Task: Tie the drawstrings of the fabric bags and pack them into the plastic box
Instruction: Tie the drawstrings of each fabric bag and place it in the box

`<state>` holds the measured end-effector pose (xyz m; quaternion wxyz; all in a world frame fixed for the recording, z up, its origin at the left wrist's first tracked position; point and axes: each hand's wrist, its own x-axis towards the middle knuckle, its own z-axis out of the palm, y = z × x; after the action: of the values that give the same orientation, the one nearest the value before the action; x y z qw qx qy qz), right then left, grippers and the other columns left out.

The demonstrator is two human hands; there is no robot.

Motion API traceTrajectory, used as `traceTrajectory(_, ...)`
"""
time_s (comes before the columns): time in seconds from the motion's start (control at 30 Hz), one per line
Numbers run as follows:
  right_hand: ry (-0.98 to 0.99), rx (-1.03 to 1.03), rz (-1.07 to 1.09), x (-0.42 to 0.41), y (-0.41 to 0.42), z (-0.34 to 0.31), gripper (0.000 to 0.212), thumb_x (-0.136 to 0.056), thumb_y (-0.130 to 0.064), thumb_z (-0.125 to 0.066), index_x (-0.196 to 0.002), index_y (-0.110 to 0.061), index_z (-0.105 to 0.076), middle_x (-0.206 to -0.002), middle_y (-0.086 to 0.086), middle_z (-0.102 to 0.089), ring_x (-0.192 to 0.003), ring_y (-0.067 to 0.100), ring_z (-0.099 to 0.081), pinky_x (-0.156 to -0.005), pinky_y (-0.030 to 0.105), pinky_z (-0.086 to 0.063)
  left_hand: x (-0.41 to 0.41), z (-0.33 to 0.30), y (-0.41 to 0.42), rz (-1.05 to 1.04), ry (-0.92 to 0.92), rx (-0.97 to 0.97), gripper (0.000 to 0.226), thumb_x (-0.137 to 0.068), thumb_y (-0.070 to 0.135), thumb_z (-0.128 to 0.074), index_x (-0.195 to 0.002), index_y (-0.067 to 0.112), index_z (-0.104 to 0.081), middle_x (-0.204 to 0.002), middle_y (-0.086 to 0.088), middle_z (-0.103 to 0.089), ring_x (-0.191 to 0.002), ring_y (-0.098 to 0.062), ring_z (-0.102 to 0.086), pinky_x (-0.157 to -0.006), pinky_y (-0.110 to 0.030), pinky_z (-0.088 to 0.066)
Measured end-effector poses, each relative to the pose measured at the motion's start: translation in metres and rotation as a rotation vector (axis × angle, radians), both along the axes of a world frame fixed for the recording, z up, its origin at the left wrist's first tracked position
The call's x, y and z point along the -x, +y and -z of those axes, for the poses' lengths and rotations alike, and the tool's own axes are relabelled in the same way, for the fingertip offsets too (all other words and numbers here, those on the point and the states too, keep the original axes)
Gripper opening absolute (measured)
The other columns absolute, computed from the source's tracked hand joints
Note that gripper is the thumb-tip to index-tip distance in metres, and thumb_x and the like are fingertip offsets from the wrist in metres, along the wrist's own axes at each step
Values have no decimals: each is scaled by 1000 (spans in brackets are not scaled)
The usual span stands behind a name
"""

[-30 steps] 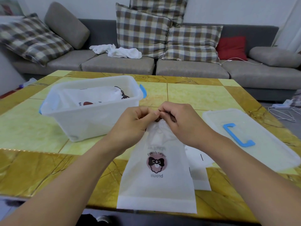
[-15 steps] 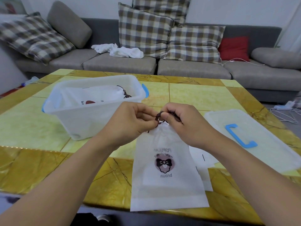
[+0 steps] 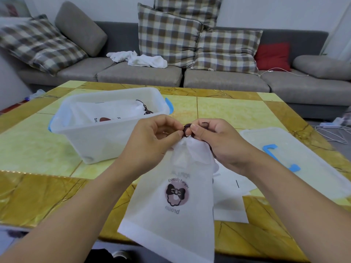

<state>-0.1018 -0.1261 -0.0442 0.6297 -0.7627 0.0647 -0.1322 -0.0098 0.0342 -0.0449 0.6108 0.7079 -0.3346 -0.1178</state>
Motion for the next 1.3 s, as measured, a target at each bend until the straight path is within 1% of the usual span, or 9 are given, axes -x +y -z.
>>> traceTrajectory(0.1, -15, -61, -6, 0, -2, 0, 30, -105, -14, -49, -82, -13, -70, -83, 2, -68, -82, 15, -60, -78, 25, -48, 3, -1, 0, -19, -43, 19, 4, -86, 14, -75, -90, 13, -77, -83, 1, -78, -78, -8, -72, -72, -20, -56)
traceTrajectory(0.23, 28, -114, -34, 2, -1, -1, 29, -105, -15, -49, -84, -7, -67, -82, 6, -65, -77, 15, -61, -68, 22, -49, 8, -2, -2, -85, -131, -19, 25, -68, 28, -90, -87, 16, -78, -82, 5, -78, -82, -11, -75, -79, -23, -59)
traceTrajectory(0.37, 66, -60, -18, 2, -4, 1, 30, -105, -16, -48, -85, 2, -60, -68, 1, -45, -61, 13, -38, -53, 25, -29, 6, -1, -4, -69, -51, -7, 7, -78, 14, -83, -82, 14, -78, -79, 1, -78, -77, -14, -75, -79, -32, -62)
traceTrajectory(0.43, 67, -57, 4, 2, -6, 0, 31, -105, -17, -50, -81, -6, -67, -66, 0, -47, -58, 13, -38, -51, 24, -30, 2, -2, -3, -59, 5, 9, 5, -83, 10, -79, -82, 14, -78, -79, -3, -78, -75, -15, -72, -76, -33, -58)
traceTrajectory(0.5, 65, -40, 29, 2, -7, -4, 27, -103, -18, -54, -91, 0, -71, -72, 5, -54, -61, 15, -45, -51, 22, -36, -3, -3, -1, -64, 41, 17, 6, -86, 9, -76, -83, 14, -77, -81, -5, -78, -75, -15, -71, -75, -33, -56)
traceTrajectory(0.67, 107, -19, 14, 3, -10, -6, 26, -100, -16, -60, -77, -9, -71, -85, 15, -55, -61, 20, -47, -50, 20, -43, -11, 2, 2, -86, -212, -86, 11, -88, 9, -73, -80, 17, -73, -77, 1, -77, -73, -10, -72, -70, -23, -56)
traceTrajectory(0.83, 138, -46, -17, 5, -21, -4, 29, -98, -14, -61, -93, 15, -65, -62, 4, -26, -61, 21, -15, -54, 30, -16, -20, 3, 9, -63, -448, -186, 12, -89, 9, -72, -82, 19, -72, -75, 9, -72, -65, -2, -65, -64, -12, -51)
traceTrajectory(1.03, 239, 7, -85, 19, -38, -14, 21, -96, -15, -62, -98, -2, -78, -69, 8, -15, -57, 18, -14, -50, 27, -15, -35, 6, 17, 43, -491, -312, 12, -91, 4, -68, -81, 9, -70, -68, -1, -73, -62, -13, -70, -67, -31, -60)
traceTrajectory(1.3, 255, 102, -44, 22, -38, -20, 19, -91, -24, -69, -96, -9, -80, -63, 4, -22, -57, 19, -16, -50, 27, -17, -36, 6, 10, 49, -514, -298, 12, -91, 5, -69, -79, 9, -69, -65, 0, -71, -58, -12, -70, -64, -32, -60)
